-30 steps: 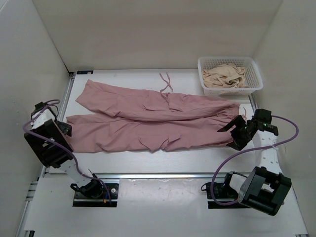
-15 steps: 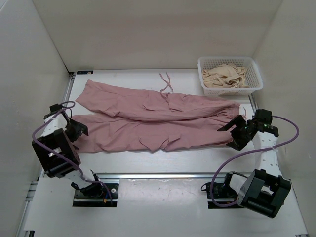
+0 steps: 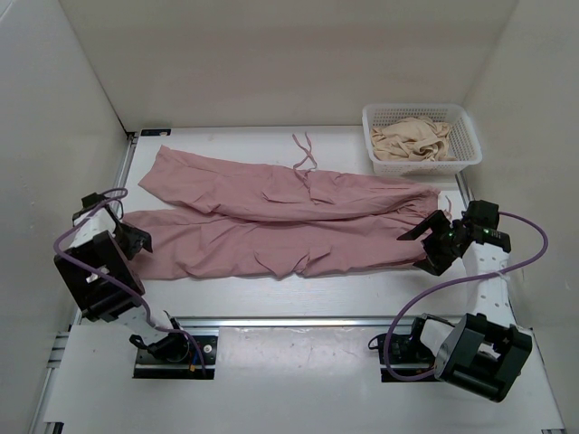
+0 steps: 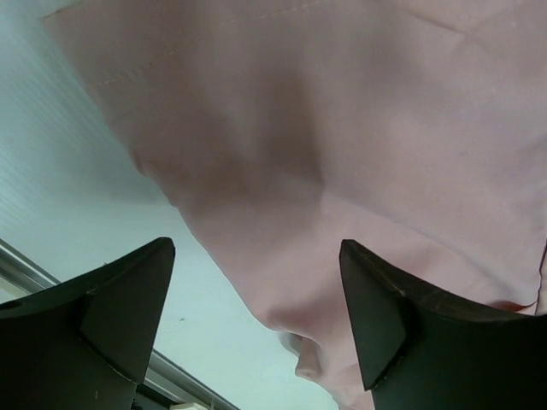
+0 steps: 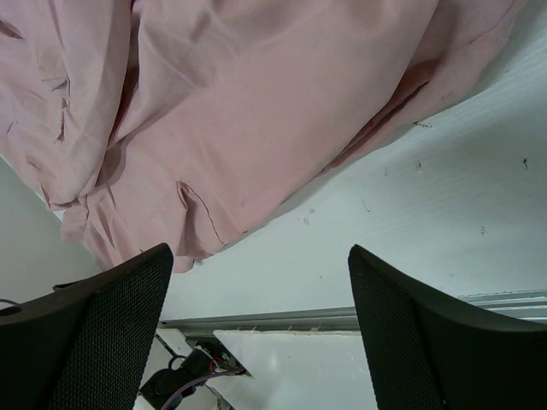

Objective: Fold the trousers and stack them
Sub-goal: Flatten the trousers out

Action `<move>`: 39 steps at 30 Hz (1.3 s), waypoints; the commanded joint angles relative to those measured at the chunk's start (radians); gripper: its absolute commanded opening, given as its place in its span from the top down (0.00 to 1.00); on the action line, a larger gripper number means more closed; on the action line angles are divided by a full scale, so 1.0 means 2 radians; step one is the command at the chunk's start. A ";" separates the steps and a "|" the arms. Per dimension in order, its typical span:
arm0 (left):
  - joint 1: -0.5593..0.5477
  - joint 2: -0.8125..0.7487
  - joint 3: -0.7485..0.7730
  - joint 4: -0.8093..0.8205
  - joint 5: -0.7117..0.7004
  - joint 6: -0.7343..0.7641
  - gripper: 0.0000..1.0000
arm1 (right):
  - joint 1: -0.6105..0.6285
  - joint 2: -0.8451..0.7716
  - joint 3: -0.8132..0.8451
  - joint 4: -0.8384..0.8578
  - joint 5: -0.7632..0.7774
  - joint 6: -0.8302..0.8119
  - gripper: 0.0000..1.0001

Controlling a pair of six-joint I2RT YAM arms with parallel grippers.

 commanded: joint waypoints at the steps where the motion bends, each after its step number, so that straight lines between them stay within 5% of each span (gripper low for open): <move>1: 0.007 -0.007 0.012 -0.004 -0.027 -0.002 0.09 | -0.002 -0.011 0.005 -0.003 -0.015 -0.008 0.12; 3: 0.021 0.004 0.025 -0.011 -0.035 -0.002 0.00 | -0.002 -0.011 0.005 -0.003 -0.015 -0.008 0.12; 14: 0.031 0.046 0.058 -0.011 -0.054 0.015 0.06 | -0.002 -0.016 0.010 -0.003 -0.015 -0.004 0.12; 21: -0.049 -0.066 0.049 -0.011 -0.014 0.004 0.09 | -0.002 -0.016 0.000 -0.003 -0.015 -0.004 0.12; 31: -0.081 -0.010 0.012 -0.001 -0.013 -0.022 0.03 | -0.002 -0.034 -0.005 -0.003 -0.015 -0.004 0.12; 39: -0.081 -0.038 -0.009 0.004 -0.013 -0.026 0.00 | -0.002 -0.034 -0.005 -0.008 -0.019 -0.008 0.12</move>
